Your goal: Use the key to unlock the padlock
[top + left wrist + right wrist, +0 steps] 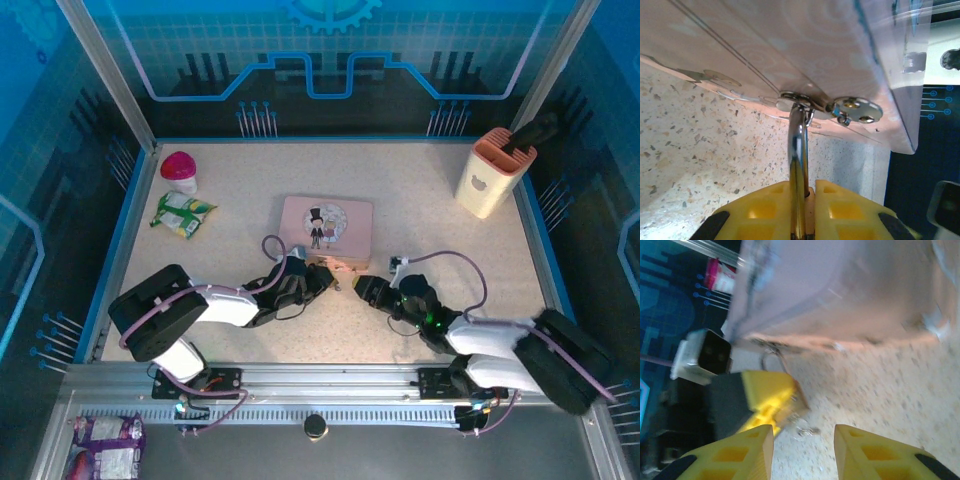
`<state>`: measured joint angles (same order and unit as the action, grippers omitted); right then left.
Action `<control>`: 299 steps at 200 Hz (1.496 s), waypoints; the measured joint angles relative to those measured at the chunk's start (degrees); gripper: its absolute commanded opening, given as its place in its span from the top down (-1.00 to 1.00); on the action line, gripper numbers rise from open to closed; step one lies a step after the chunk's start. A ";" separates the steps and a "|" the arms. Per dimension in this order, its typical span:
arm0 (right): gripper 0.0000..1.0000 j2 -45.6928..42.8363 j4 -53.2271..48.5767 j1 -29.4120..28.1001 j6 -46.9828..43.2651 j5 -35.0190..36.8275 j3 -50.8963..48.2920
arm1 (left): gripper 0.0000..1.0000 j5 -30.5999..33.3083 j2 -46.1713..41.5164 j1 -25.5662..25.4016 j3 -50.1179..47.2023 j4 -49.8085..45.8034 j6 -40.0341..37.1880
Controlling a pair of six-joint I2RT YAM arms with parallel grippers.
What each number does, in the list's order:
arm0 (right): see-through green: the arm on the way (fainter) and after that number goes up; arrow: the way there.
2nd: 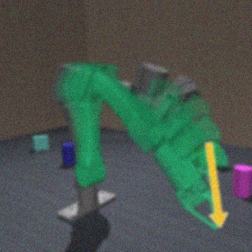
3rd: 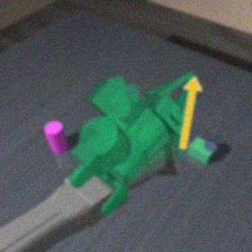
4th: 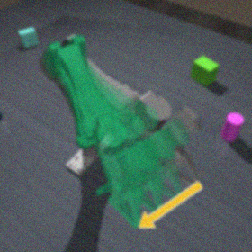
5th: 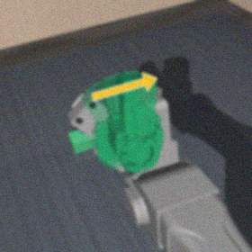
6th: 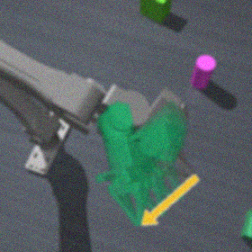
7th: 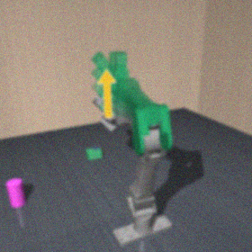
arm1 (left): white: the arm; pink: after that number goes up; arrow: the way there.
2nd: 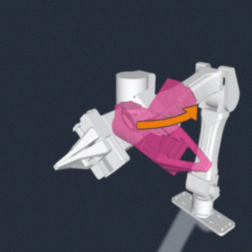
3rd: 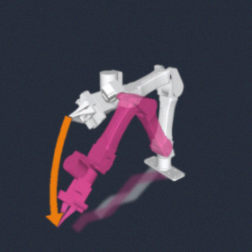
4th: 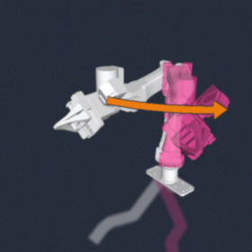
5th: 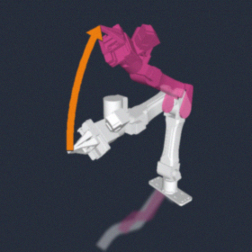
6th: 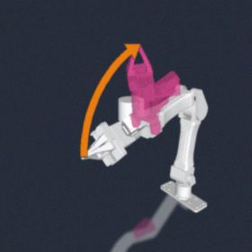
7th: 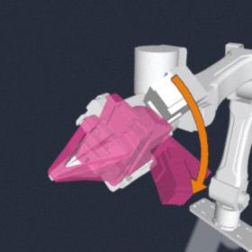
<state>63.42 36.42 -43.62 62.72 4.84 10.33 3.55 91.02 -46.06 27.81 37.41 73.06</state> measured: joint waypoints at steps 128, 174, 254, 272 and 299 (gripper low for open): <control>0.30 7.13 3.41 -24.02 -57.24 29.83 -2.10 | 1.00 0.00 -2.82 0.22 1.73 -7.72 0.02; 0.35 31.80 28.50 -29.00 -71.73 34.95 0.28 | 1.00 -0.37 -3.45 0.37 1.73 -8.02 0.04; 0.44 34.47 41.27 -29.07 -77.35 39.87 1.44 | 1.00 -0.42 -5.07 0.44 1.73 -8.70 0.04; 0.46 34.42 41.59 -28.65 -77.61 40.22 1.40 | 1.00 -0.42 -5.07 0.44 1.73 -8.72 0.07; 0.48 35.36 42.07 -28.00 -77.77 40.22 1.40 | 1.00 -0.44 -5.22 0.44 1.73 -8.90 0.07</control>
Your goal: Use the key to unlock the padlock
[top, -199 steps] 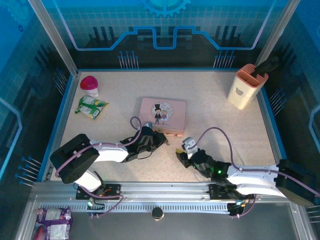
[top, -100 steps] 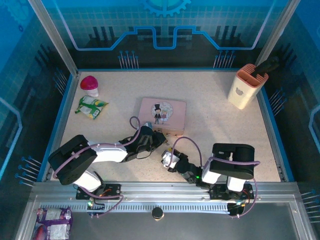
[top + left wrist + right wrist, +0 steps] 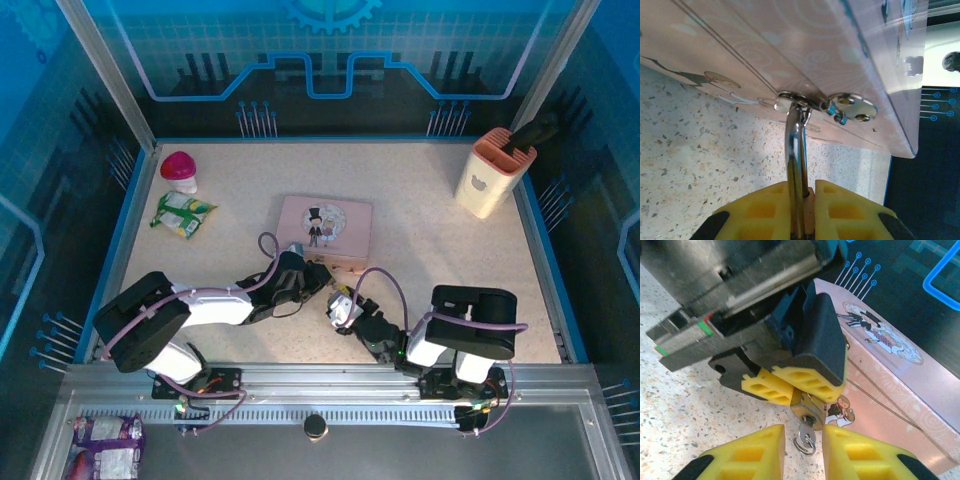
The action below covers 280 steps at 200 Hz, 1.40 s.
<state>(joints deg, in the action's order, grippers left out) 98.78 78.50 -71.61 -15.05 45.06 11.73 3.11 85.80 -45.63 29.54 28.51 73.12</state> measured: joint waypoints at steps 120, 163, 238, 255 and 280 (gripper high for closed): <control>0.59 4.35 0.07 2.32 0.87 -0.04 1.70 | 1.00 0.00 -0.04 -0.02 0.00 -0.02 0.02; 0.64 4.74 0.04 2.32 1.11 -0.04 2.21 | 1.00 0.00 -0.04 -0.02 0.00 0.00 0.04; 0.74 5.55 0.24 2.43 3.26 0.37 2.64 | 1.00 0.04 -0.04 -0.07 0.00 -0.22 0.04; 0.78 5.55 0.11 2.43 4.85 0.46 2.78 | 1.00 0.07 -0.04 -0.07 0.00 -0.22 0.04; 0.83 4.76 -3.19 2.43 9.22 0.83 4.02 | 1.00 0.76 -0.04 -0.07 0.00 -0.55 0.04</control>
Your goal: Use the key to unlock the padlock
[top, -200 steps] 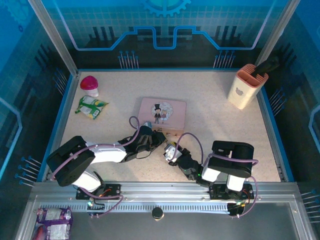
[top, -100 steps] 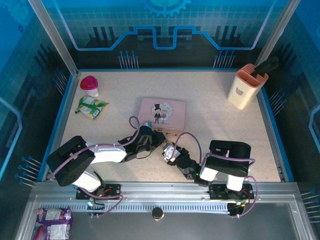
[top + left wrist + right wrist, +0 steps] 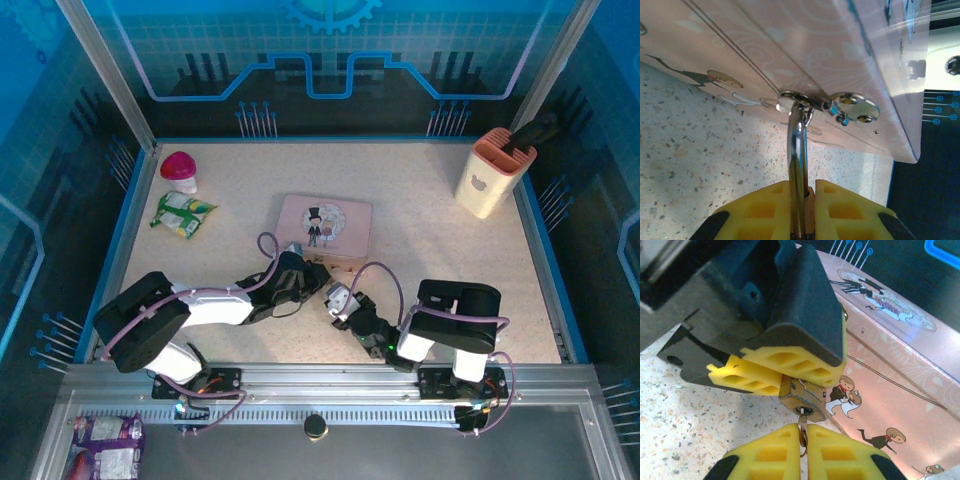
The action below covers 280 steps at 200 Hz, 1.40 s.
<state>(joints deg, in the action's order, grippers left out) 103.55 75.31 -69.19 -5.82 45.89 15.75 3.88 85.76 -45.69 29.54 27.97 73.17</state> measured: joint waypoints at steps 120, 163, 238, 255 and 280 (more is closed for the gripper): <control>1.00 -7.48 -14.78 2.19 32.17 -5.79 1.84 | 0.89 1.68 0.00 0.04 -0.02 -0.70 0.17; 1.00 -8.07 -16.50 2.23 36.57 -7.02 1.84 | 0.51 1.27 0.24 0.00 -0.13 -0.74 0.17; 1.00 -5.27 -15.93 2.23 40.41 -8.13 1.81 | 0.08 1.22 0.00 0.94 -0.50 -0.59 -0.87; 1.00 -5.27 -15.91 2.23 41.13 -8.46 1.81 | 0.00 1.42 -1.11 1.44 -0.52 -0.85 -1.84; 1.00 -5.27 -15.98 2.23 42.10 -8.46 1.81 | -0.09 1.97 -4.02 2.47 -0.57 -2.84 -4.33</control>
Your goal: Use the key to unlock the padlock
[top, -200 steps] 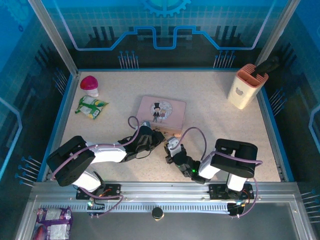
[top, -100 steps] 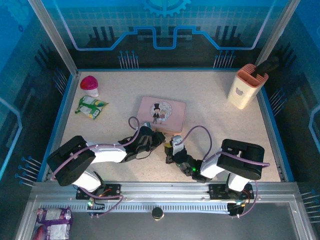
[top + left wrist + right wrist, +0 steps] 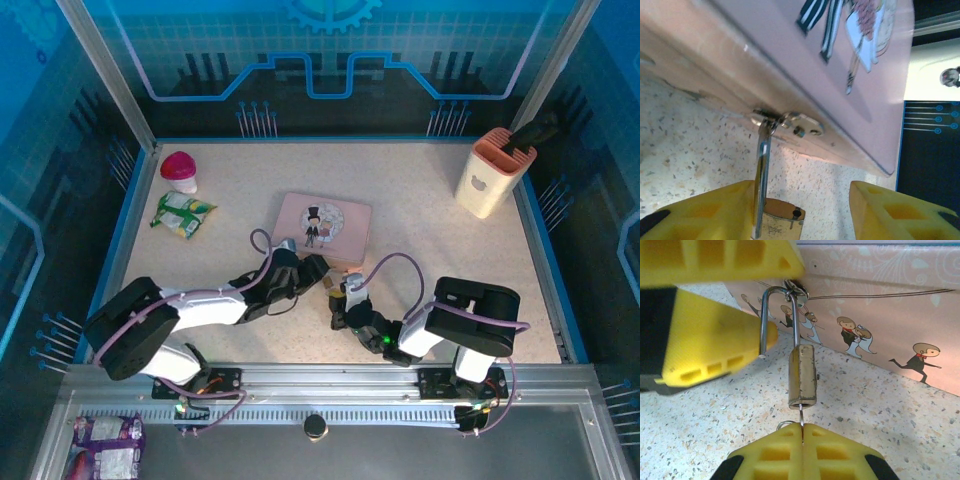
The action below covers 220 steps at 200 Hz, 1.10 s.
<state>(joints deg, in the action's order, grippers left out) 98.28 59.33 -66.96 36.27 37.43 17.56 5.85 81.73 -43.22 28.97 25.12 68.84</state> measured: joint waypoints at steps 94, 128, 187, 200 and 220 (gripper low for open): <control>1.00 3.06 0.24 1.16 2.36 -1.29 0.02 | -0.32 4.63 -11.37 12.57 0.50 -15.91 -24.15; 0.64 3.43 0.07 2.36 2.91 -3.19 0.17 | -0.34 2.89 -11.17 17.66 1.79 -17.70 -33.27; 0.14 2.14 -1.60 4.39 2.01 -7.15 0.81 | -0.35 -3.78 -8.00 23.87 5.31 -17.46 -40.02; 0.08 0.07 -5.81 5.16 1.20 -8.24 1.73 | -0.34 -6.56 -6.29 24.46 6.56 -17.70 -41.18; 0.00 -4.11 -15.89 5.86 -0.61 -8.79 5.57 | -0.34 -10.10 -2.99 24.81 9.60 -17.94 -42.69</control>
<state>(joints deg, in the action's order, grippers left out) 94.17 43.44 -61.10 35.66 28.64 23.14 -4.25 78.74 -18.41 38.57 7.18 26.15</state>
